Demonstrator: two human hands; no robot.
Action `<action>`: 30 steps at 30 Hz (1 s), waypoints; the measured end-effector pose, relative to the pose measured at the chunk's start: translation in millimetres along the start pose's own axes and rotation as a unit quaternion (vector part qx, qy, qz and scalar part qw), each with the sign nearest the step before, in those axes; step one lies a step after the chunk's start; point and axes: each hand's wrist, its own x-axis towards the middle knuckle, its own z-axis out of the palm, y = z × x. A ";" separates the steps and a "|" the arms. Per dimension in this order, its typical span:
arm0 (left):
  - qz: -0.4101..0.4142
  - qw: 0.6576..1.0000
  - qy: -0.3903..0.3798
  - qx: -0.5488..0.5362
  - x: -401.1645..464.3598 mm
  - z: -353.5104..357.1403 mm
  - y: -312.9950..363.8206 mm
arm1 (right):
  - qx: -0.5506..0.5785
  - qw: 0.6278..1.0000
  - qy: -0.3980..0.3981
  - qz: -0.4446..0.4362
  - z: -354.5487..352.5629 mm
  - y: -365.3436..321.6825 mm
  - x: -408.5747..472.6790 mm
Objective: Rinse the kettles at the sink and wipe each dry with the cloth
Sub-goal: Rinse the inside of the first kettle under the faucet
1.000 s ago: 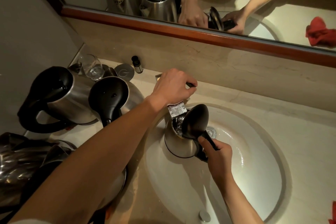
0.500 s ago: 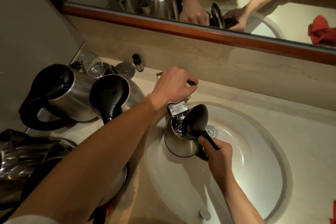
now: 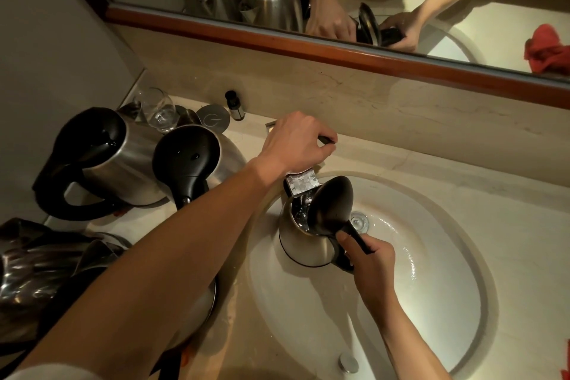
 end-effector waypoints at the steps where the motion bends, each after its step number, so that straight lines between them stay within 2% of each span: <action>1: 0.000 1.000 0.001 0.001 0.0 -0.2 -0.3 | -0.001 1.000 0.002 0.001 0.1 0.6 0.2; 20: 0.002 1.000 0.010 0.006 0.3 1.5 -1.1 | -0.025 0.999 0.020 -0.032 -0.4 8.8 0.7; 30: -0.006 1.000 0.008 0.003 -0.6 0.9 -0.3 | -0.016 1.000 0.016 0.012 -0.1 13.2 3.6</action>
